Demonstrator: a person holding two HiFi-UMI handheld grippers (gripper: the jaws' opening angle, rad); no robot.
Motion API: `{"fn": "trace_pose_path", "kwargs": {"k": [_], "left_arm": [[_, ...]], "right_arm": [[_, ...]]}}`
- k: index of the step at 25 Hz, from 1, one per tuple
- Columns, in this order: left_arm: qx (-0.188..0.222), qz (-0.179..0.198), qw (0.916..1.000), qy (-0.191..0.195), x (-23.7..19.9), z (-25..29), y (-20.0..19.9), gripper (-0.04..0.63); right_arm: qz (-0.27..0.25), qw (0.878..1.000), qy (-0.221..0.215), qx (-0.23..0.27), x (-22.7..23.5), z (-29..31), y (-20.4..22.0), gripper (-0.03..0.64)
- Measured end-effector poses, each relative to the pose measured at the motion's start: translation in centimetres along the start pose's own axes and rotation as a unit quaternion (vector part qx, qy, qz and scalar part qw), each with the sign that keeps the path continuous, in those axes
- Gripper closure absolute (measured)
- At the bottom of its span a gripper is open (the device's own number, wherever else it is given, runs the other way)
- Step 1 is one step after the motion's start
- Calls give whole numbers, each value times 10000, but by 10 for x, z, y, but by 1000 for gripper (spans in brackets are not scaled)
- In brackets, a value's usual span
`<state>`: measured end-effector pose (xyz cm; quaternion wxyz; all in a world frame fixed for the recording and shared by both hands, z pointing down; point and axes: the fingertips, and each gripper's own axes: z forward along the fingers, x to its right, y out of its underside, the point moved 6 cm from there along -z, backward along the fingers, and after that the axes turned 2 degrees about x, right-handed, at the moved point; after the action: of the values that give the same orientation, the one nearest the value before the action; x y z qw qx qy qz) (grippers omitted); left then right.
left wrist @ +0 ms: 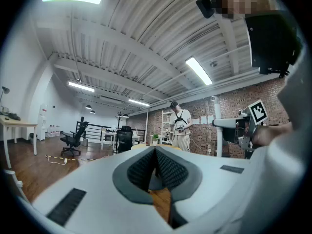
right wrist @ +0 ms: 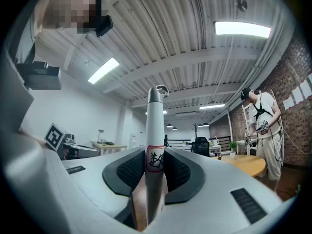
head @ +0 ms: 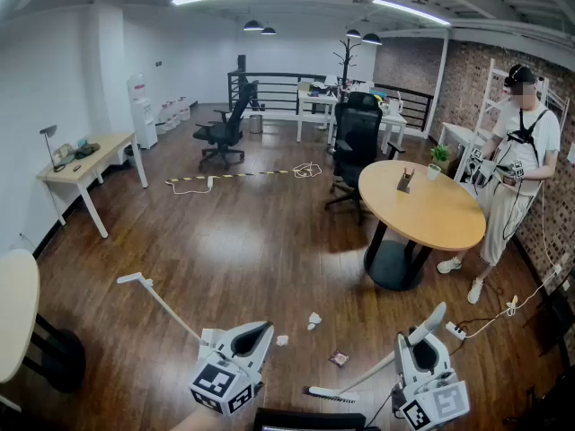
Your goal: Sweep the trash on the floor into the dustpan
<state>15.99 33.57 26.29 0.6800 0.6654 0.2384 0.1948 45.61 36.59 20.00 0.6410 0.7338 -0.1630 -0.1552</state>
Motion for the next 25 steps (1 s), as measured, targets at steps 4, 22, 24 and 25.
{"fn": "trace_pose_path", "kwargs": {"k": [4,22,24,25], "left_arm": [[-24,-16,10000,-70,-30,-13,-2,594],[-28,-243,9997,58,-132,-52,27,594],[-60,-268,9996,25,-143,-52,29,594],[-81,-271,9996,-7,-149,-50,28,594]], "right_arm": [[-3,10000,2,-12,-21,23,9,494],[-135,9995,290,-83,-85,104,36,494],[-110,9996,237,-92,-92,115,39,494],[-91,9997,212,-88,-94,121,41,494]]}}
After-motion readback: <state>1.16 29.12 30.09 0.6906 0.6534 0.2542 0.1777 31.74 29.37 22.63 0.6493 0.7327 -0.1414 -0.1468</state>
